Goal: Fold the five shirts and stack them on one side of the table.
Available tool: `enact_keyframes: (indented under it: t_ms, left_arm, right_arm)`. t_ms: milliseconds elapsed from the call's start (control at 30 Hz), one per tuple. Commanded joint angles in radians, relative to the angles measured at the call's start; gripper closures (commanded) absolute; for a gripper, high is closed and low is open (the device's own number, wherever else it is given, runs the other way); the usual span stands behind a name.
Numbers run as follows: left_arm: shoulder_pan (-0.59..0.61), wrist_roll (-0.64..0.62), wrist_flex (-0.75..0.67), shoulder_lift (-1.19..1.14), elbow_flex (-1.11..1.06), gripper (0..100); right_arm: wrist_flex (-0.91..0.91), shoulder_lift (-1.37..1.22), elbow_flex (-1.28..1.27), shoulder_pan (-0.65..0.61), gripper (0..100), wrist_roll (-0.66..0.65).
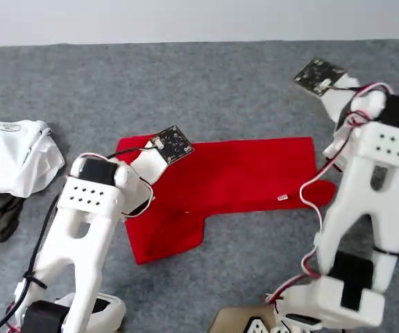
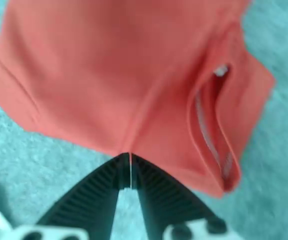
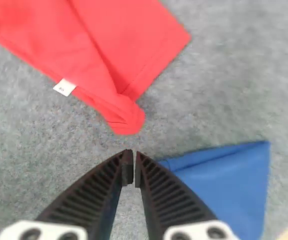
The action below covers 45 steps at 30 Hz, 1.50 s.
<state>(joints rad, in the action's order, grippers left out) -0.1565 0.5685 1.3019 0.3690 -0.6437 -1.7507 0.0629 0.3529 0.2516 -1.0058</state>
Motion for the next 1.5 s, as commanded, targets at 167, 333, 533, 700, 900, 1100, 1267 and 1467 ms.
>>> enact_keyframes:
  t_ms: [167,333,533,700,900,1100,1267,1467]
  left_arm:
    - [-0.089,-0.138,-0.244,0.023,-0.159,99]
    - [-0.209,-0.138,-0.252,0.023,-0.223,99]
    - [-0.384,-0.138,-0.115,0.034,-0.248,99]
    - [-0.491,-0.158,0.052,0.035,-0.173,99]
    - [-0.288,-0.158,-0.044,0.028,-0.031,99]
    - [-0.161,-0.158,-0.348,0.023,-0.085,99]
    - [-0.192,-0.160,-0.502,-0.046,-0.182,99]
    - [-0.279,-0.158,-0.443,-0.238,-0.148,99]
  right_arm:
    - [-0.039,0.278,-0.011,0.012,98.8,0.170]
    - [-0.039,0.377,-0.110,0.012,98.8,0.175]
    - [-0.039,0.453,-0.166,0.013,98.8,0.173]
    - [-0.039,0.486,-0.166,0.013,98.8,0.173]
    - [-0.039,0.529,-0.166,0.013,98.8,0.173]
    - [-0.041,0.565,-0.216,0.015,98.8,0.173]
    - [-0.041,0.601,-0.292,0.013,98.8,0.175]
    - [-0.039,0.627,-0.316,0.013,98.8,0.175]
